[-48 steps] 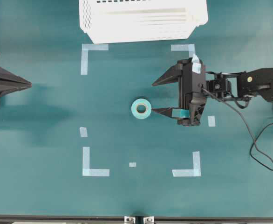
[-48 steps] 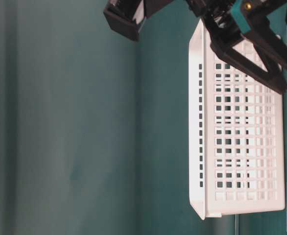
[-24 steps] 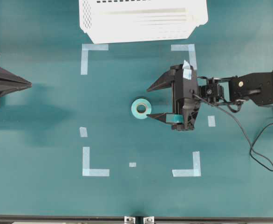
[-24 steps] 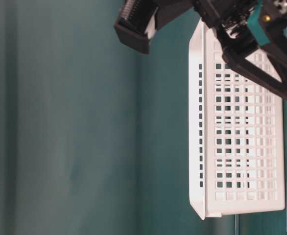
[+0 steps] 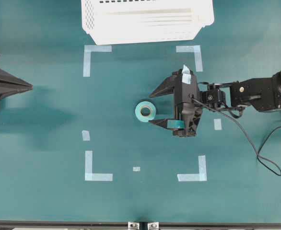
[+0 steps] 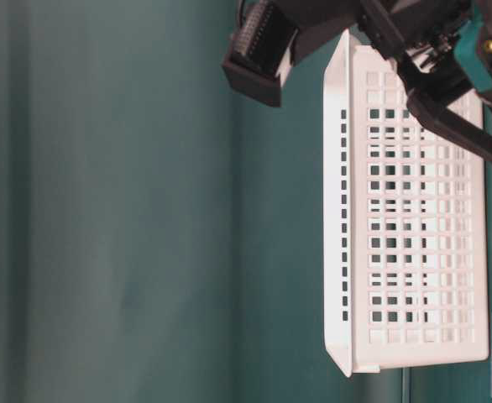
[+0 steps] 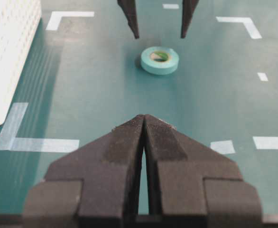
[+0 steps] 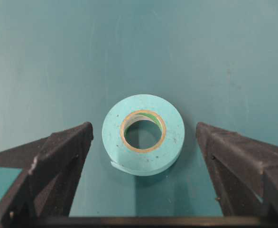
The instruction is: Put the tape in the middle into the white basket.
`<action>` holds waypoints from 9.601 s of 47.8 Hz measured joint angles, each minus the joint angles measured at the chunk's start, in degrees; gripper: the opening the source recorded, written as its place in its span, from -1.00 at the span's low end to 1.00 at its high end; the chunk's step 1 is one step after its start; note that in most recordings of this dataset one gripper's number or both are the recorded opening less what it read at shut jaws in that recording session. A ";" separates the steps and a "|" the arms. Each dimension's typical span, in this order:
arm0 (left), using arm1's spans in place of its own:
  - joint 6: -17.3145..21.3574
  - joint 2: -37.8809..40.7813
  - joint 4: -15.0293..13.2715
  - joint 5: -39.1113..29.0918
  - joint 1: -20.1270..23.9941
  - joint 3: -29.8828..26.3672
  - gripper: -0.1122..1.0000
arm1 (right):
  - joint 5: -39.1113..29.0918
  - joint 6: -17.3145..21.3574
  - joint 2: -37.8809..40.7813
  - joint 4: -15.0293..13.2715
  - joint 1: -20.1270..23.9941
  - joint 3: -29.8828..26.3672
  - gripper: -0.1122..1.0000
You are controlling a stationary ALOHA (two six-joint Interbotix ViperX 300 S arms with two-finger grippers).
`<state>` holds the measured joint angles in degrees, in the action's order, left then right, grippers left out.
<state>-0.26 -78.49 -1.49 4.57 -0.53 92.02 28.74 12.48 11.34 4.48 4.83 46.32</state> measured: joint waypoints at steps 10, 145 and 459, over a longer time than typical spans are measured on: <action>0.00 0.00 0.00 0.00 0.00 0.00 -0.99 | -0.09 0.00 1.49 0.00 0.00 -0.70 0.99; 0.00 0.00 -0.09 0.00 0.00 0.00 -0.99 | -13.71 0.79 -7.82 -0.88 -0.26 -5.27 0.41; 0.00 -0.09 0.00 0.09 0.09 0.00 -0.99 | -24.96 0.53 -71.54 -5.10 -1.67 29.09 0.95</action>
<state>-0.26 -78.57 -1.49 4.66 -0.44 92.02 3.78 13.01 -60.21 -0.62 3.16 75.41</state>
